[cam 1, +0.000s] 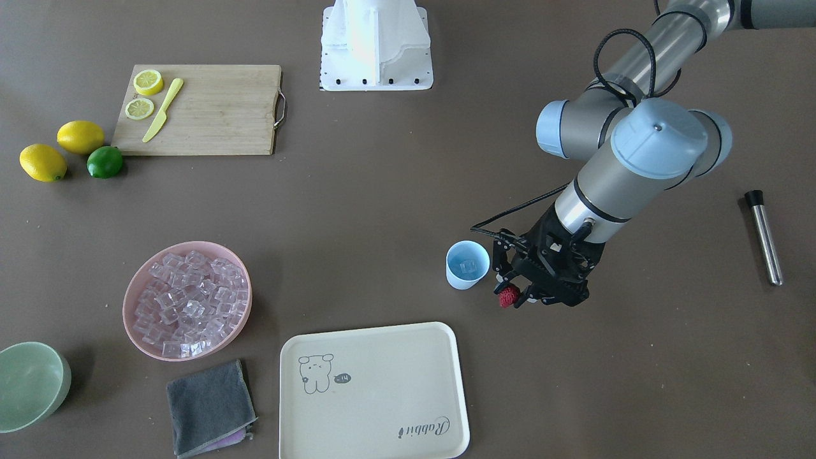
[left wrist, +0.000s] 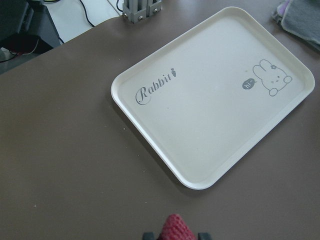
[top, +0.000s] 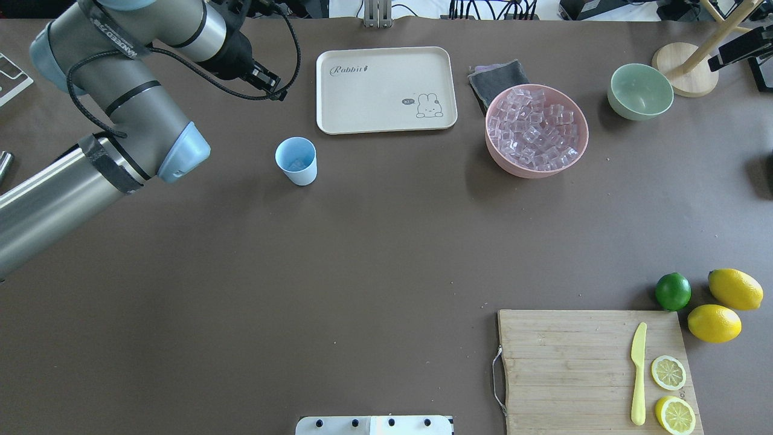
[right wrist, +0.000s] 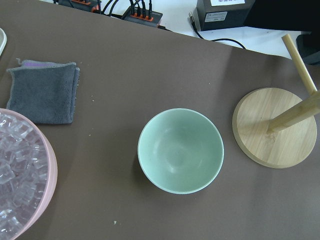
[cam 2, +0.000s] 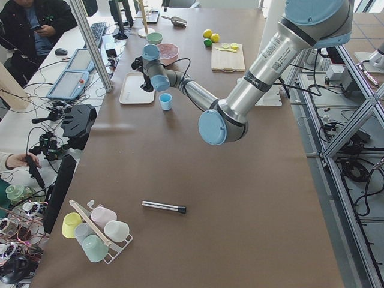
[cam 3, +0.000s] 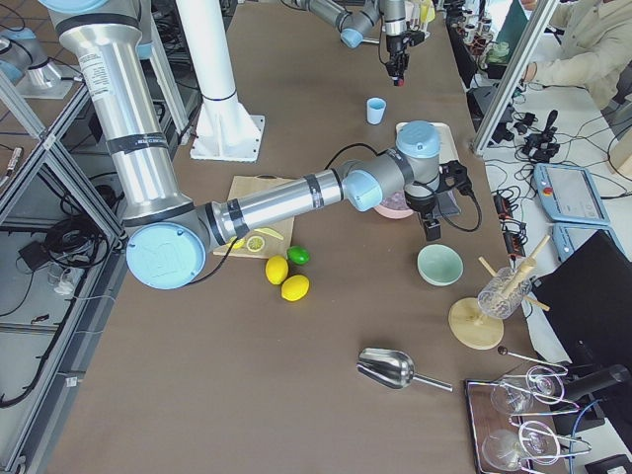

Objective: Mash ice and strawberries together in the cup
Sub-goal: 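Carry the strawberry with the left gripper over the light blue cup, then lower the left gripper into the cup and release the strawberry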

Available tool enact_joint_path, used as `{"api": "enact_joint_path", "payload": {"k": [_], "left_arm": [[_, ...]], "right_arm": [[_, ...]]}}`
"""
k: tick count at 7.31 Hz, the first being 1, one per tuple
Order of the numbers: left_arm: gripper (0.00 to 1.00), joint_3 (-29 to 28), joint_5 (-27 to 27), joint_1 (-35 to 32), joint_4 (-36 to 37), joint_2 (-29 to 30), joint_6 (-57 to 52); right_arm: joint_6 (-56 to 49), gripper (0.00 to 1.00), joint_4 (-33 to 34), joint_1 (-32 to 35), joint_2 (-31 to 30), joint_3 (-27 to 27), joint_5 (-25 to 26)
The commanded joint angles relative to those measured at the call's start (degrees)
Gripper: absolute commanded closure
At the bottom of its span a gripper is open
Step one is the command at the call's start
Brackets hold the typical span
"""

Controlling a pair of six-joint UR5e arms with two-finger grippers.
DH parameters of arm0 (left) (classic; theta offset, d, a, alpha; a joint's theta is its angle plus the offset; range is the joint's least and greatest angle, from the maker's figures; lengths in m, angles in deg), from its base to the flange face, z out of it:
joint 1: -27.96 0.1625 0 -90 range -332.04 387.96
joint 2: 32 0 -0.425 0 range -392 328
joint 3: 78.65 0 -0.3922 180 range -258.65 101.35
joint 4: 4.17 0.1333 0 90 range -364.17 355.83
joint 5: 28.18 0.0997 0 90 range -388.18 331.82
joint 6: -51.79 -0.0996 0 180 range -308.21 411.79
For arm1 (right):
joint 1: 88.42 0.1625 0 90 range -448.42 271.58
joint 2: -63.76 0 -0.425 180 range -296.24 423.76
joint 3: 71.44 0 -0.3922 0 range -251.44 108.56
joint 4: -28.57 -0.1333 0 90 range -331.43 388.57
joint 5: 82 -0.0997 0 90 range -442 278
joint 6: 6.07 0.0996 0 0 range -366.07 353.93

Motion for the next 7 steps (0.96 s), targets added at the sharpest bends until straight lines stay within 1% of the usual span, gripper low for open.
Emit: {"api": "enact_joint_path", "payload": {"k": [1, 2, 4, 6, 7], "left_arm": [[0.91, -0.1, 0.1, 2.5, -1.1, -0.8, 1.1], [0.91, 0.3, 0.2, 3.2, -1.1, -1.6, 1.2], [0.91, 0.5, 0.2, 4.3, -3.5, -3.6, 1.2], [0.91, 0.6, 0.2, 4.3, -3.7, -3.9, 1.3], [0.82, 0.7, 0.2, 4.3, -3.7, -4.0, 1.3]], "right_arm": [[0.0, 0.01, 0.0, 0.0, 0.1, 0.1, 0.1], [0.0, 0.01, 0.0, 0.0, 0.0, 0.1, 0.2], [0.0, 0.01, 0.0, 0.0, -0.3, 0.1, 0.9], [0.0, 0.01, 0.0, 0.0, -0.3, 0.1, 1.1], [0.0, 0.01, 0.0, 0.0, -0.2, 0.1, 1.1]]}}
